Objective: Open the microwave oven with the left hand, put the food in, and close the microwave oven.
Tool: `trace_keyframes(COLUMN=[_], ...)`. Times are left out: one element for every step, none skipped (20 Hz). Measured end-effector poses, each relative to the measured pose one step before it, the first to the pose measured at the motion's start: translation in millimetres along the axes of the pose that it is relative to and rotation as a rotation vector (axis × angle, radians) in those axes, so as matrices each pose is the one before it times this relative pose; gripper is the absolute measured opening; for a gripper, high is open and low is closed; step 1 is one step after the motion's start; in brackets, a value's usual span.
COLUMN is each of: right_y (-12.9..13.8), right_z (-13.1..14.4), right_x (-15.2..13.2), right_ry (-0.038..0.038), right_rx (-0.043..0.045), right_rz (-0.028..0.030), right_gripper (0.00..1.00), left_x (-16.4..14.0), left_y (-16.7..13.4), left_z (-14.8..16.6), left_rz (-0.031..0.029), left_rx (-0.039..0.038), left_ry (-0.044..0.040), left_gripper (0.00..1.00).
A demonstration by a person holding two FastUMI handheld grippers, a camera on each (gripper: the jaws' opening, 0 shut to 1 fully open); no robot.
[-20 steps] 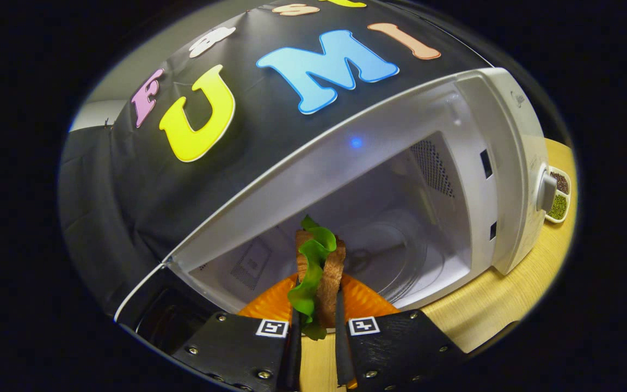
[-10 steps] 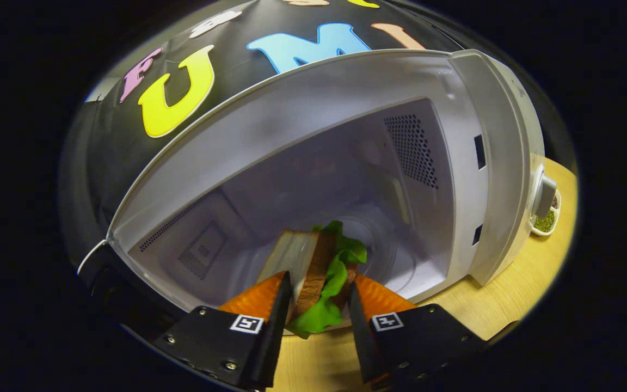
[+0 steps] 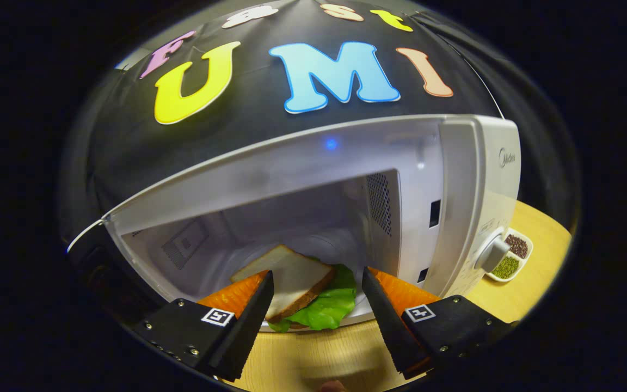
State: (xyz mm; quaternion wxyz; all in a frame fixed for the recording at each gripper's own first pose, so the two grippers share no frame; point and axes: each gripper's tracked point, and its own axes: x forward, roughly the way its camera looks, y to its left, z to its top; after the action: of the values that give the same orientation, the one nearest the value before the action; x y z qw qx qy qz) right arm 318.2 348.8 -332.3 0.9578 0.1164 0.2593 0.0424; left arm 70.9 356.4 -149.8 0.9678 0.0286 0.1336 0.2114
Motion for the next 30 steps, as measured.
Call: trace_keyframes(right_y=[0.53,2.35,0.20,-1.61,-0.74,0.41,-0.35,-0.75,-0.34,-3.46,-4.64,-5.95,-6.01,-5.12,-5.68,-5.61,-10.04,-10.11,-10.47,-13.03,-11.97,-9.83,-13.79,-15.73,-12.90,-11.59,-9.77,-10.16,-9.68,-9.96], right_z=[6.35,5.33,6.52,7.63,9.46,10.06,11.57,11.66,12.46,13.91,13.61,14.41,11.68,8.40,8.45,8.94,7.35,5.90,4.49,2.41,0.74,-0.47,0.01,-0.81,-0.65,-2.03,-2.03,-1.30,1.34,2.27], right_x=[-11.49,-12.77,-12.99,-14.41,-13.35,-14.41,-13.96,-13.70,-13.33,-14.21,-10.50,-12.20,-11.12,-10.87,-11.30,-11.39,-9.94,-10.12,-7.79,-11.84,-12.01,-11.85,-11.77,-10.51,-10.14,-8.70,-7.66,-7.76,-7.99,-5.33], right_ry=[-0.01435,-0.01070,-0.01243,-0.01667,-0.01921,-0.02103,-0.02229,-0.02135,-0.02397,-0.02704,-0.03176,-0.02955,-0.01928,-0.01574,-0.01160,-0.01367,-0.01357,-0.01320,-0.00905,-0.00441,0.00426,0.00517,0.00355,0.00167,0.00480,0.00743,0.01176,0.00729,0.00165,-0.00429], right_rx=[-0.02993,-0.02849,-0.03259,-0.03167,-0.02901,-0.02381,-0.01705,-0.00936,-0.00658,-0.00998,-0.01172,-0.00790,-0.00240,0.00105,0.00322,0.00029,-0.00415,-0.00765,-0.01018,-0.00525,0.00147,0.00494,0.00166,-0.00053,0.00282,0.00502,0.00475,0.00417,0.00039,-0.00194], right_rz=[0.01683,0.02756,0.01854,0.01296,0.01487,0.01995,0.01977,0.02024,0.02330,0.01155,0.00311,-0.00126,0.00179,0.00248,0.00476,0.00589,-0.00527,-0.00551,-0.01083,-0.01173,-0.00390,-0.00434,-0.01063,-0.01763,-0.01271,-0.00705,-0.00446,-0.00051,-0.00526,-0.00463], right_gripper=[0.98,0.98,0.98,0.98,0.98,0.98,0.98,0.98,0.98,0.98,0.98,0.98,0.98,0.98,0.98,0.98,0.98,0.98,0.98,0.98,0.98,0.97,0.97,0.98,0.98,0.98,0.98,0.98,0.98,0.98], left_x=[0.51,1.39,0.87,1.29,0.84,-1.37,-1.18,-0.51,-0.11,-1.50,-1.49,-2.16,-2.25,-0.23,-0.20,-0.85,0.44,1.84,3.27,2.33,3.02,4.89,3.78,0.83,2.29,-1.73,-4.79,1.03,-7.67,0.80], left_y=[-4.86,-5.28,-5.31,-2.23,-3.03,-2.36,-3.72,-3.98,-1.66,-3.08,-4.41,-6.35,-4.82,-5.49,-6.94,-6.08,-6.20,-4.15,-4.82,-5.64,-3.48,-8.68,-2.01,-3.02,-1.93,-6.49,0.24,-3.33,-8.78,-8.87], left_z=[-3.57,-2.69,-2.80,-4.33,-2.77,-3.82,-6.75,-6.57,-5.99,-5.95,-3.04,-2.30,-1.57,-4.74,-4.34,-3.48,-3.80,-4.49,-4.76,-3.82,-2.54,-4.73,-6.09,-5.32,-3.92,-3.43,0.20,1.25,-2.35,0.91], left_rz=[-0.01103,-0.01117,-0.01073,-0.00146,0.00105,-0.00190,-0.00360,-0.00008,0.00579,0.00002,-0.00398,-0.00690,-0.00496,-0.00713,-0.00843,-0.00752,-0.00843,-0.00502,-0.00478,-0.00596,0.00041,-0.01633,0.00514,0.00261,0.01274,0.00055,0.03450,0.00817,-0.01348,-0.00542], left_rx=[0.00082,0.00090,0.00387,0.00340,-0.00650,-0.01752,-0.01950,-0.01631,-0.00980,-0.00528,-0.00471,-0.00304,0.00232,0.00414,0.00239,-0.00136,-0.00423,-0.00227,-0.00020,0.00265,0.00522,-0.00121,-0.00263,-0.00834,-0.00570,-0.00373,0.00606,0.00918,0.00987,0.00739], left_ry=[0.00048,0.00008,0.00099,-0.00093,-0.00064,0.00394,0.00988,0.01134,0.01223,0.01080,0.00696,0.00585,0.00358,0.00681,0.00862,0.00747,0.01068,0.01096,0.01364,0.00662,-0.00020,0.00716,0.00998,0.01121,0.00092,0.01202,-0.00677,-0.00368,0.01325,-0.00340], left_gripper=[0.95,0.94,0.94,0.94,0.94,0.94,1.00,0.94,0.94,0.94,0.94,0.94,0.99,0.99,0.99,0.99,1.00,1.00,0.96,0.89,0.82,0.78,0.69,0.59,0.50,0.41,0.30,0.20,0.10,0.05])
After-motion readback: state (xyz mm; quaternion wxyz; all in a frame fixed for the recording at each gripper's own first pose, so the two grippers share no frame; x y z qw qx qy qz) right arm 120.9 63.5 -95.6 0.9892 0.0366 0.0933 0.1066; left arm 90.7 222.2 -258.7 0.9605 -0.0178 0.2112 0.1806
